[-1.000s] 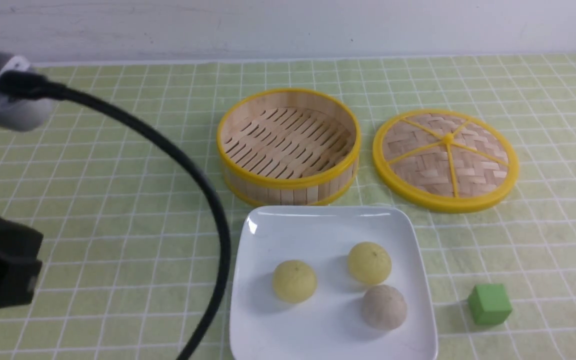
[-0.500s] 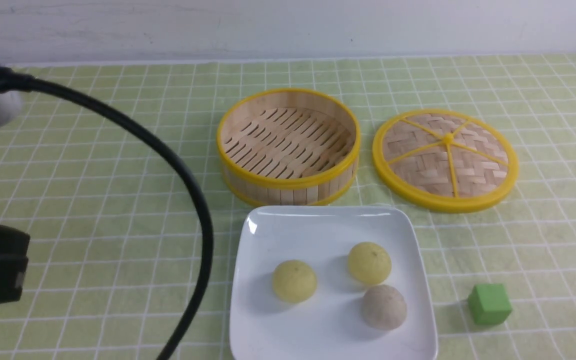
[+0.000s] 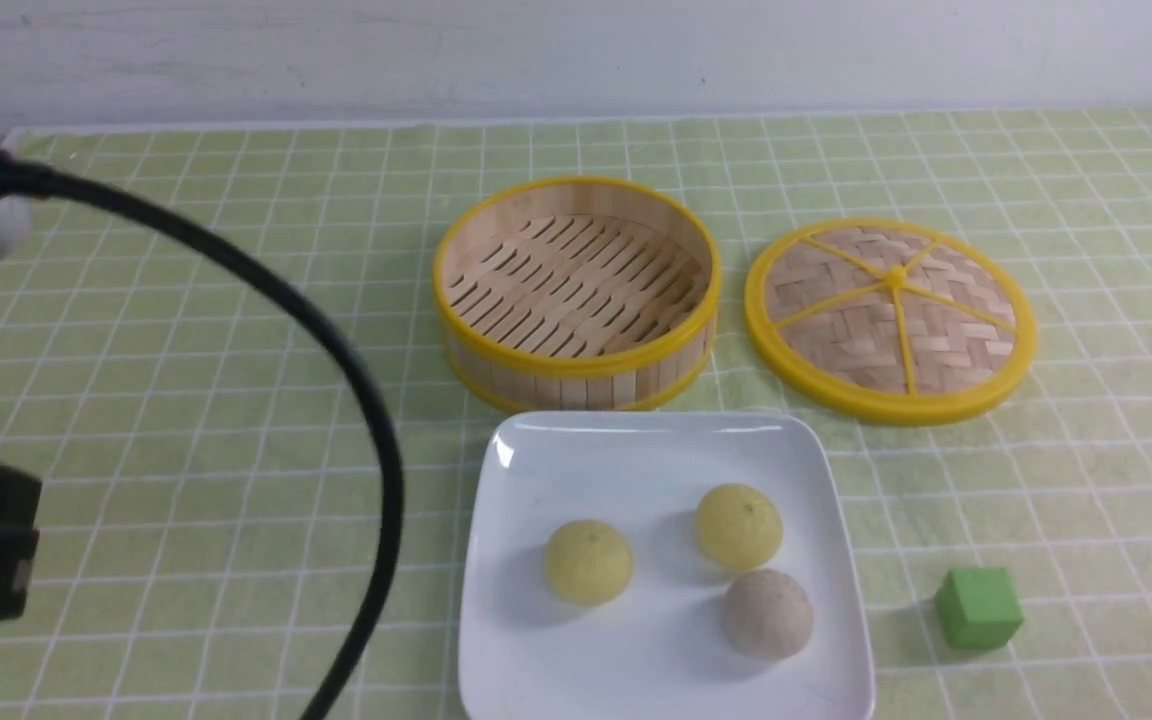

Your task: Put the steamed buns into the plate on the green tablecloth.

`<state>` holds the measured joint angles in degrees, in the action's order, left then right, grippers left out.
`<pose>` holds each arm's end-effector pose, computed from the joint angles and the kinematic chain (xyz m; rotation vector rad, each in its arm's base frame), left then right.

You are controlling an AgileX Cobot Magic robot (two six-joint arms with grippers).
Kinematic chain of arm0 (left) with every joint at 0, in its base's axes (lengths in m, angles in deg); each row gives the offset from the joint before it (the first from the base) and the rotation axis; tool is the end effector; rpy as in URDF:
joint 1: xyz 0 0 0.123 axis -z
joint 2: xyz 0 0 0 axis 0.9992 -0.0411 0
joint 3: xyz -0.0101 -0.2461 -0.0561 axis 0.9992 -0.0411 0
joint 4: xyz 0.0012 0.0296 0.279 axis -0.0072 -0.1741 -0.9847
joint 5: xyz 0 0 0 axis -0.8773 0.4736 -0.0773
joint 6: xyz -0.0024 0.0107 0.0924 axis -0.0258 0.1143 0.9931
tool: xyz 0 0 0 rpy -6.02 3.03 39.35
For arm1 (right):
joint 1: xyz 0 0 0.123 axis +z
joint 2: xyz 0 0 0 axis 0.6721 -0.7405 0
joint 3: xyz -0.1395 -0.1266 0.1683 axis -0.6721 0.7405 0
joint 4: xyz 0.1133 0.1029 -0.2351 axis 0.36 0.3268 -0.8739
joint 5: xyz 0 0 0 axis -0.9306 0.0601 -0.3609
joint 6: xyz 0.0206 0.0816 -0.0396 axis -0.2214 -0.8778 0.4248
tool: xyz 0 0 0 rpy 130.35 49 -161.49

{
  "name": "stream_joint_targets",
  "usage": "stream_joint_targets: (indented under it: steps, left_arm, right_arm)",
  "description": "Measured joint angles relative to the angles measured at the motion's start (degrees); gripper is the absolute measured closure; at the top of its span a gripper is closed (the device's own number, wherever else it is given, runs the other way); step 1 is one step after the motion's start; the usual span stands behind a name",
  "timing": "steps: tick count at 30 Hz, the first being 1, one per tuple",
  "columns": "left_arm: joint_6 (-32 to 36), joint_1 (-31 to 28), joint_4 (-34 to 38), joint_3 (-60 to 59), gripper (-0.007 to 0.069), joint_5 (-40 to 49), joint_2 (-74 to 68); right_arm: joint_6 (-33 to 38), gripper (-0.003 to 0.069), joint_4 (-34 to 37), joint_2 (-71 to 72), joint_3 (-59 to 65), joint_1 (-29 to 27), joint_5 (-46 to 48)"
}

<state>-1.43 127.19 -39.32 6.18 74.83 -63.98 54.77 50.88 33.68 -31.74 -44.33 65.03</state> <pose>0.1313 -0.0828 0.3755 0.3301 2.3769 -0.2230 0.1158 -0.0023 0.1711 0.1028 1.8830 0.0529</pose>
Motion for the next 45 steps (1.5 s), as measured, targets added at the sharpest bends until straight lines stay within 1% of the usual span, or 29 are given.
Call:
stream_joint_targets:
  steps: [2,4,5,6,7,8,9,11,14,15,16,19,26,29,32,33,34,35,36,37,38,39,41,43,44,45]
  left_arm:
    - [-0.58,0.0,1.13,-1.85,0.0608,0.0,1.52]
    - [-1.12,0.0,2.87,-7.91,0.0608,-0.26,6.06]
    - [-1.38,0.0,3.01,-11.04,0.0608,-1.89,8.1]
    - [-1.79,0.0,3.0,-14.28,0.0608,-5.21,10.09]
    - [-2.97,0.0,2.94,-18.7,0.0608,-13.08,12.61]
    - [-3.42,0.0,2.86,-19.3,0.0608,-14.21,12.93]
    - [-5.43,0.0,2.85,-23.75,0.0608,-22.07,15.19]
    - [-8.36,0.0,2.85,-28.08,0.0608,-32.3,17.11]
    - [-10.58,0.0,2.26,-32.07,0.0606,-42.54,18.02]
    - [-10.66,0.0,2.17,-32.28,0.0606,-43.08,18.02]
    - [-10.91,0.0,1.6,-33.65,0.0606,-45.86,18.02]
    - [-11.09,0.0,-0.05,-35.52,0.0604,-47.32,18.02]
    - [-11.08,0.0,-0.83,-36.11,0.0595,-45.54,18.02]
    - [-8.61,-0.35,-0.65,-37.66,0.0591,-46.66,18.29]
    - [-2.34,-4.65,2.66,-42.31,0.0589,-51.62,19.78]
    - [-1.81,-5.56,3.08,-42.68,0.0589,-52.51,19.93]
    - [2.92,-9.25,6.28,-45.48,0.0587,-55.9,21.07]
    - [4.95,-10.98,8.18,-47.21,0.0587,-57.46,21.81]
    - [9.82,-15.21,10.99,-50.38,0.0585,-61.52,23.28]
    - [12.4,-17.62,12.15,-52.2,0.0583,-62.86,24.18]
    - [12.98,-18.23,12.38,-52.66,0.0582,-63.7,24.42]
    - [16.47,-22.84,13.43,-55.65,0.058,-65.64,26.3]
    - [19.21,-28.16,13.5,-59.74,0.0578,-65.81,30.9]
    - [19.64,-30.46,13.26,-60.69,0.0576,-64.19,33.62]
    - [19.78,-32.99,12.96,-60.92,0.0573,-61.5,36.97]
    - [19.85,-34.07,12.52,-61.03,0.0573,-59.72,39.2]
  right_arm:
    - [0.0,0.0601,0.0,0.0,0.0,0.0,0.0]
    - [0.0,0.0598,-0.05,0.0,0.0,0.0,0.0]
    - [0.0,0.0597,-0.05,0.0,0.0,0.0,0.04]
    - [0.0,0.0596,-0.05,0.0,0.0,0.0,0.04]
    - [0.0,0.0594,-0.05,0.0,0.0,0.0,0.04]
    - [0.0,0.0594,-0.05,0.0,0.0,0.0,0.04]
    - [0.0,0.0593,-0.05,0.0,0.0,0.0,0.04]
    - [0.0,0.059,-0.05,0.0,0.0,0.0,0.04]
    - [0.0,0.0586,-0.05,0.0,0.0,0.0,0.04]
    - [0.0,0.0586,-0.11,0.0,0.0,0.0,0.04]
    - [0.0,0.0585,-0.11,0.0,0.0,0.0,0.04]
    - [0.0,0.058,-0.11,0.0,0.0,0.0,0.04]
    - [0.0,0.0571,-0.11,0.0,0.0,0.0,0.04]
    - [0.0,0.0568,-0.11,0.0,0.0,0.0,0.04]
    - [0.0,0.0564,-0.11,0.0,0.0,0.0,0.04]
    - [0.0,0.0563,-0.11,0.0,0.0,0.0,0.04]
    - [0.0,0.0559,-0.11,0.0,0.0,0.0,0.04]
    - [0.0,0.0558,-0.11,0.0,0.0,0.0,0.04]
    - [0.0,0.0556,-0.11,0.0,0.0,0.0,0.04]
    - [0.0,0.0554,-0.11,0.0,0.0,0.0,0.04]
    - [0.0,0.0554,-0.11,0.0,0.0,0.0,0.04]
    - [0.0,0.0551,-0.11,0.0,0.0,0.0,0.06]
    - [0.0,0.0548,-0.11,0.0,0.0,0.0,0.06]
    - [0.0,0.0547,-0.11,0.0,0.0,0.0,0.06]
    - [0.0,0.0545,-0.11,0.0,0.0,0.0,0.06]
    - [0.0,0.0543,-0.11,0.0,0.0,0.0,0.06]
